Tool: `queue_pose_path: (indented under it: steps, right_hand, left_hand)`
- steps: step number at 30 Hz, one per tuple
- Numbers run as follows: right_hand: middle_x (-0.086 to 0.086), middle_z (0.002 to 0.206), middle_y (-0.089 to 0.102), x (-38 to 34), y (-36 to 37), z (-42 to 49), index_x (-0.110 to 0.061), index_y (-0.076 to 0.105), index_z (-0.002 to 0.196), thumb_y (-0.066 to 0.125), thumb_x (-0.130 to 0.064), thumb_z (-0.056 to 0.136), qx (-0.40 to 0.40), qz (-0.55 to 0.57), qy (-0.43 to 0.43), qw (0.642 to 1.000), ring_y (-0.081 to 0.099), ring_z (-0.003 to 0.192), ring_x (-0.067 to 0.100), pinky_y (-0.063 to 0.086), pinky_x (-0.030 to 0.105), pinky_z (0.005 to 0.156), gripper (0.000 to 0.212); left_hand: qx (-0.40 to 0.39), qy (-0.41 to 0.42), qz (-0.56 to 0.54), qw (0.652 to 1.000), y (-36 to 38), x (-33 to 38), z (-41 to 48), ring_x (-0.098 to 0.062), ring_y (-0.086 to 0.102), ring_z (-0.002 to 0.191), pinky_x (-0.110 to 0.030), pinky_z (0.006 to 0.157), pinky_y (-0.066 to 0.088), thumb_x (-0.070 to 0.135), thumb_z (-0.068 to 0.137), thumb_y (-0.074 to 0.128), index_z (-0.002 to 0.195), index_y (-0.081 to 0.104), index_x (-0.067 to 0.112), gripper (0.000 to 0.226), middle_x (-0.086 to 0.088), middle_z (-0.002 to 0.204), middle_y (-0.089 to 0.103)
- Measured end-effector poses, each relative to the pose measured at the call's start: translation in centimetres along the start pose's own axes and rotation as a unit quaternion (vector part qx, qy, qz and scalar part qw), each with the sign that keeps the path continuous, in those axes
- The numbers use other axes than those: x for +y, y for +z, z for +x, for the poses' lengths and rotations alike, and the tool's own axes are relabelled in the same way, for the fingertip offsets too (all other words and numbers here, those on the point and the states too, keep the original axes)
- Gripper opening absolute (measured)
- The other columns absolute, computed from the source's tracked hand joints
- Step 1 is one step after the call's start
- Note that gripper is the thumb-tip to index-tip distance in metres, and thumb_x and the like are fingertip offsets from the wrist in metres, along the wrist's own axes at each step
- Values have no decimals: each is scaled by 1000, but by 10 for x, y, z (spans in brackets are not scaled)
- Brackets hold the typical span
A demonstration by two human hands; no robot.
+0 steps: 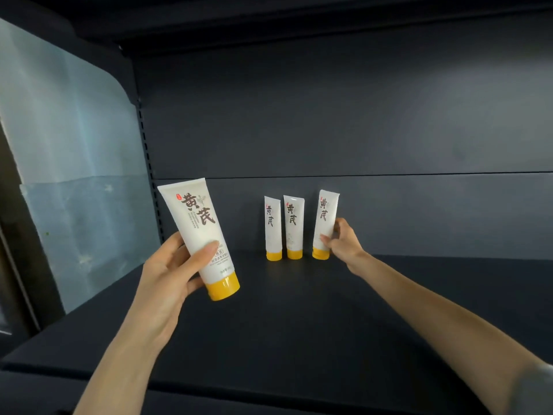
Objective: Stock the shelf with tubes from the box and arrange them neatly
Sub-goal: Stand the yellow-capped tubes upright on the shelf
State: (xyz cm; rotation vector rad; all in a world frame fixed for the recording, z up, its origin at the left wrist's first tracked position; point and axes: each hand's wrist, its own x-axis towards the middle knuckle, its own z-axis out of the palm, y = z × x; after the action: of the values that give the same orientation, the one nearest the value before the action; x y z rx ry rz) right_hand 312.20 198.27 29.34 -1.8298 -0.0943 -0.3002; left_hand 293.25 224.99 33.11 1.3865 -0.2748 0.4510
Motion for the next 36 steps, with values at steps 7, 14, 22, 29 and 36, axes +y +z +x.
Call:
queue_pose_path:
  steps: [7,14,22,29,36]
  right_hand:
    - [4,128,50,10,22,8,-13,41,128,54,-7,93,14,-89,-13,996,47,111,12,42,30,91,37]
    - [11,124,54,11,28,6,-8,49,123,57,-12,93,72,-129,-25,989,54,111,20,46,30,91,31]
    - [11,134,38,-2,25,-9,-10,46,127,65,-18,88,128,-104,12,986,44,122,25,42,34,98,44]
    - [7,142,24,-43,17,-66,-13,39,136,57,-18,94,97,-137,-109,980,26,135,21,26,25,106,46]
    - [-25,134,38,-85,29,-149,-41,37,137,54,-35,95,-72,-45,-251,964,38,128,-5,43,29,103,46]
  left_hand:
    - [-28,-19,17,999,-32,-9,24,-11,69,95,-22,63,57,31,62,71,105,68,32,43,7,106,72]
    - [-38,-53,22,998,-49,-25,27,-11,69,96,-27,69,55,32,62,72,105,67,33,44,8,107,72]
    - [-41,-44,29,998,-46,-22,27,-10,69,96,-28,71,54,25,70,69,110,63,31,41,8,105,72]
    - [-82,-19,24,996,-10,-16,35,-3,68,95,-15,62,54,13,84,66,108,59,36,34,15,104,72]
    - [-149,-8,-5,989,30,-13,27,-11,68,98,-19,70,56,7,84,65,116,58,24,37,4,108,72]
